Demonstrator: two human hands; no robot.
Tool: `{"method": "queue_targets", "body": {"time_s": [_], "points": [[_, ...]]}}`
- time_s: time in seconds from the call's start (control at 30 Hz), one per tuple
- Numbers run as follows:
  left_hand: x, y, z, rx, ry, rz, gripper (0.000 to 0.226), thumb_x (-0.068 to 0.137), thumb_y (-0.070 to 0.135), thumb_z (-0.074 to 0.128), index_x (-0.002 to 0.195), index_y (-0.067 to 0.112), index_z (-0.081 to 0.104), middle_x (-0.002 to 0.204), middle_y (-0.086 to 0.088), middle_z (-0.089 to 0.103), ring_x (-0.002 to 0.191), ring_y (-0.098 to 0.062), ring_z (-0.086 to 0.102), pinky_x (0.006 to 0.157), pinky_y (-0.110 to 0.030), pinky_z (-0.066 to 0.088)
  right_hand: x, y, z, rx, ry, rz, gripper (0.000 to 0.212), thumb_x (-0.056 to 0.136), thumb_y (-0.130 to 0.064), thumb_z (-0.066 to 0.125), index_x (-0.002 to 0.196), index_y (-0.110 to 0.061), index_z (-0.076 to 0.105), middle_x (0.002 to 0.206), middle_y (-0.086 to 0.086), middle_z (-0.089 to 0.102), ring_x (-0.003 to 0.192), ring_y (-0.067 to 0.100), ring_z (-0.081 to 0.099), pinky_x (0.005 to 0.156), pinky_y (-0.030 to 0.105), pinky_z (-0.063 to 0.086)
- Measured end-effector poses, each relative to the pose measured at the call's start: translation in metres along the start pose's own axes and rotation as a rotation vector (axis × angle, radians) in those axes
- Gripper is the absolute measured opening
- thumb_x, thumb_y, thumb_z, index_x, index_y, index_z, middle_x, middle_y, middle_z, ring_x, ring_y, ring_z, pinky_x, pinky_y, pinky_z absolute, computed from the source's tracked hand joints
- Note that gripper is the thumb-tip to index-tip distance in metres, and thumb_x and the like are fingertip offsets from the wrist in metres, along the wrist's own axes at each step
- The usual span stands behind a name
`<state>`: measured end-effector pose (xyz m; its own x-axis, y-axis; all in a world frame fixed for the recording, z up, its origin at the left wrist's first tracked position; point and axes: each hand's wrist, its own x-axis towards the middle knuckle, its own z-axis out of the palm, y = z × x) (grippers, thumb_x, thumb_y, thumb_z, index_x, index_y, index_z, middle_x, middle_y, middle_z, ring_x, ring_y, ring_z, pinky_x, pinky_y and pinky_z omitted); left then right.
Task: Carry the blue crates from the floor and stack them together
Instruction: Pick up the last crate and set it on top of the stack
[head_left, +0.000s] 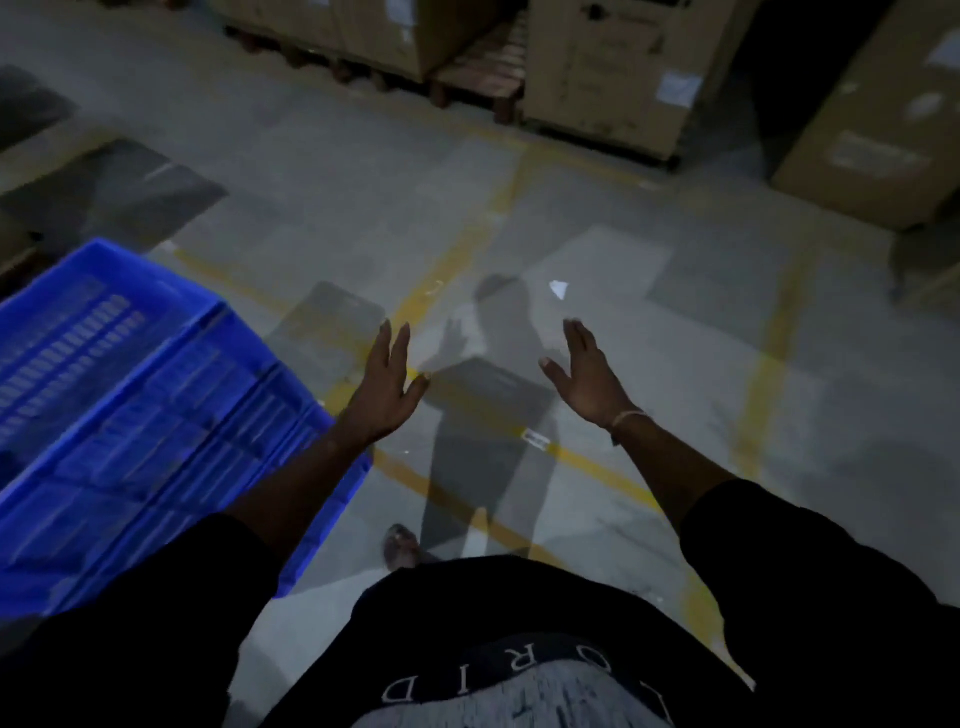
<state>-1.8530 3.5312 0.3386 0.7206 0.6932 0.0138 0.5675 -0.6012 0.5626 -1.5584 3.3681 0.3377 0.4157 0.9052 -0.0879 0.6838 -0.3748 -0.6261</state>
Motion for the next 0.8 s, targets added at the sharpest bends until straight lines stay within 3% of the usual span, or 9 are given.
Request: {"method": "queue_targets", "body": {"time_s": [0.17, 0.3, 0.43, 0.57, 0.8], "points": [[0.035, 0.065, 0.043, -0.019, -0.12, 0.151, 0.085, 0.098, 0.056, 0.042, 0.162, 0.013, 0.007, 0.168, -0.014, -0.01, 0.156, -0.029, -0.004, 0.122, -0.04, 0.014, -0.06, 0.069, -0.035, 0.076, 0.141, 0.181, 0.079, 0.1, -0.055, 0.043, 0.159, -0.017, 0.008, 0.167, 0.001, 0.005, 0.153, 0.017, 0.006, 0.122, 0.033, 0.009], [0.073, 0.111, 0.082, -0.023, -0.227, 0.266, 0.082, 0.101, 0.046, 0.05, 0.162, 0.015, 0.005, 0.168, -0.01, -0.014, 0.156, -0.029, -0.003, 0.121, -0.044, 0.02, -0.104, 0.114, -0.059, 0.12, 0.26, 0.322, 0.08, 0.099, -0.057, 0.043, 0.159, -0.018, 0.008, 0.167, 0.0, 0.004, 0.153, 0.017, 0.006, 0.123, 0.037, 0.01], [0.119, 0.155, 0.128, -0.051, -0.378, 0.393, 0.086, 0.097, 0.053, 0.047, 0.162, 0.016, 0.005, 0.169, -0.012, -0.012, 0.156, -0.027, -0.004, 0.122, -0.048, 0.023, -0.147, 0.157, -0.078, 0.15, 0.366, 0.496, 0.08, 0.099, -0.058, 0.042, 0.159, -0.019, 0.007, 0.167, -0.002, 0.003, 0.153, 0.018, 0.008, 0.123, 0.038, 0.013], [0.16, 0.212, 0.176, -0.095, -0.509, 0.487, 0.082, 0.101, 0.042, 0.052, 0.162, 0.018, 0.004, 0.169, -0.007, -0.015, 0.156, -0.02, -0.008, 0.125, -0.041, 0.015, -0.184, 0.193, -0.095, 0.181, 0.518, 0.664, 0.08, 0.099, -0.055, 0.045, 0.159, -0.014, 0.012, 0.166, 0.006, 0.008, 0.152, 0.022, 0.012, 0.122, 0.045, 0.015], [0.213, 0.305, 0.26, -0.08, -0.802, 0.65, 0.083, 0.1, 0.052, 0.049, 0.162, 0.031, -0.003, 0.167, 0.005, -0.022, 0.152, -0.007, -0.009, 0.123, -0.049, 0.023, -0.249, 0.225, -0.106, 0.27, 0.743, 0.956, 0.083, 0.096, -0.061, 0.045, 0.159, -0.018, 0.013, 0.165, 0.003, 0.009, 0.152, 0.024, 0.013, 0.121, 0.047, 0.02]]}}
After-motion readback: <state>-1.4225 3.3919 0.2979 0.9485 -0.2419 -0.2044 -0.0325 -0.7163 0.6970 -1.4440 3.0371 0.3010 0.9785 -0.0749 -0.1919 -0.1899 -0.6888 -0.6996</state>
